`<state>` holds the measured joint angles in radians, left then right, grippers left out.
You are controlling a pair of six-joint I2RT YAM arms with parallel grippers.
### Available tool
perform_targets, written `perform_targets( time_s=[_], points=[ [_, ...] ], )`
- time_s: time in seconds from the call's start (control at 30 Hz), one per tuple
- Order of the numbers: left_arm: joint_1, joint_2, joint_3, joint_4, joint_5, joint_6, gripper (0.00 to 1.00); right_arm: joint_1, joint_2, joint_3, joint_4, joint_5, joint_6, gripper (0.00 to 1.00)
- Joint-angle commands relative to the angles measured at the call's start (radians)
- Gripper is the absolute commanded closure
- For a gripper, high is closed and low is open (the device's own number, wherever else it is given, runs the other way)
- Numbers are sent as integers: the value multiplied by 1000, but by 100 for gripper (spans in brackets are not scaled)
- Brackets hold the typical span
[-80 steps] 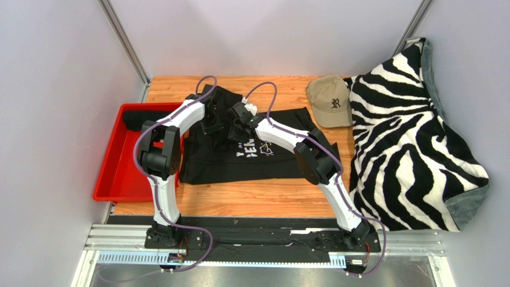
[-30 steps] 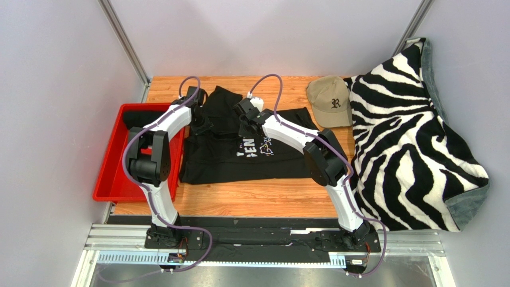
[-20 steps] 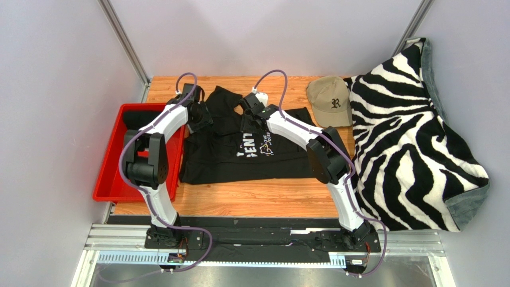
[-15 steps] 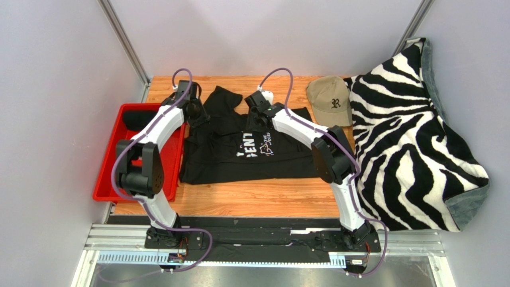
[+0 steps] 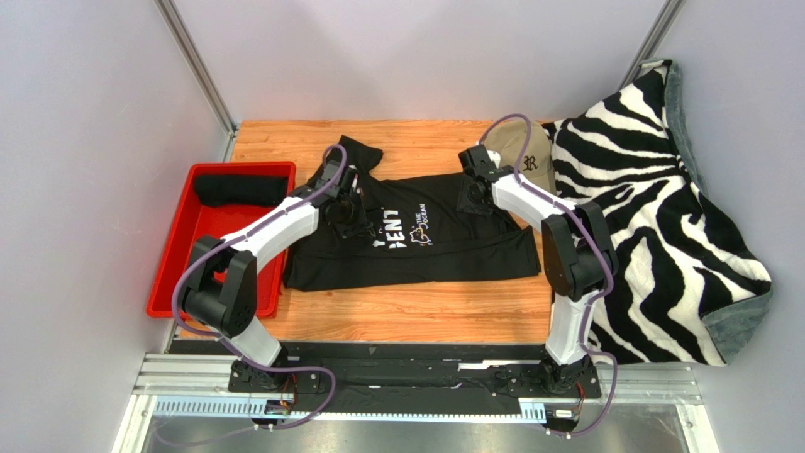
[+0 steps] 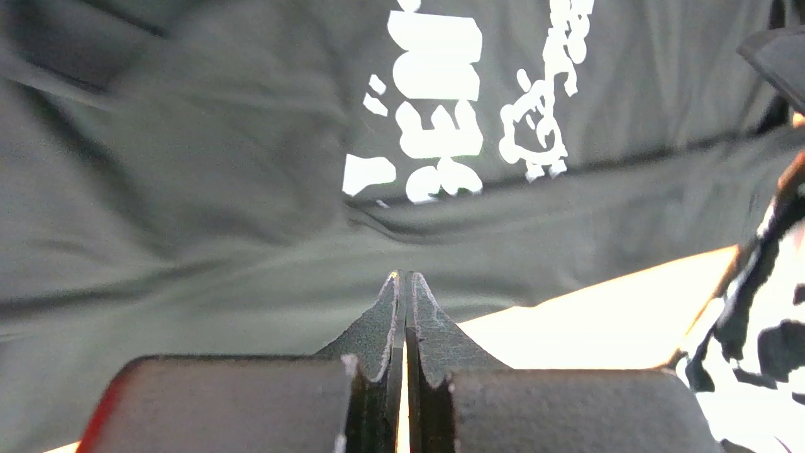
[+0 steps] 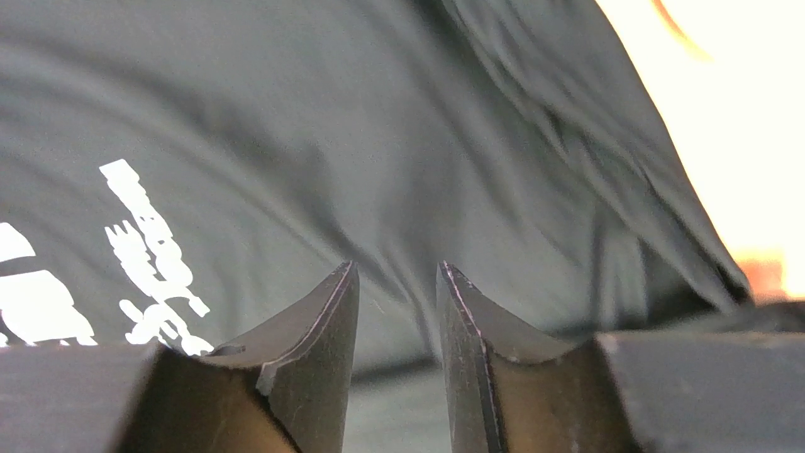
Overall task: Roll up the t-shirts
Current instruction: Fold the T-shirt at the center of the board.
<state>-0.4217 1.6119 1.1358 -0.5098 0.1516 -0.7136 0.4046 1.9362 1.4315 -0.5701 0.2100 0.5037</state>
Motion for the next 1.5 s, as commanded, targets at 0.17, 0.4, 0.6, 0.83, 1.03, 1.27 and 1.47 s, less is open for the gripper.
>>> perform_targets(
  time_s=[0.17, 0.4, 0.6, 0.83, 1.03, 1.27, 1.47],
  points=[
    [-86, -119, -159, 47, -9, -86, 93, 42, -337, -255, 48, -24, -4, 61],
    [-103, -46, -163, 86, -10, -63, 96, 50, -471, -422, 84, -43, 59, 61],
    [-104, 35, -107, 90, -38, -44, 97, 50, -506, -485, 93, -44, 70, 61],
    [-104, 137, -2, 50, -70, -20, 97, 51, -525, -540, 108, -55, 81, 61],
    [-103, 224, 108, 5, -132, 6, 97, 50, -545, -583, 113, -58, 85, 61],
    [-101, 206, 173, -75, -205, 62, 68, 50, -568, -589, 101, -40, 70, 61],
    [-109, 195, 162, -148, -274, 115, 67, 50, -559, -586, 116, -54, 67, 60]
  ],
)
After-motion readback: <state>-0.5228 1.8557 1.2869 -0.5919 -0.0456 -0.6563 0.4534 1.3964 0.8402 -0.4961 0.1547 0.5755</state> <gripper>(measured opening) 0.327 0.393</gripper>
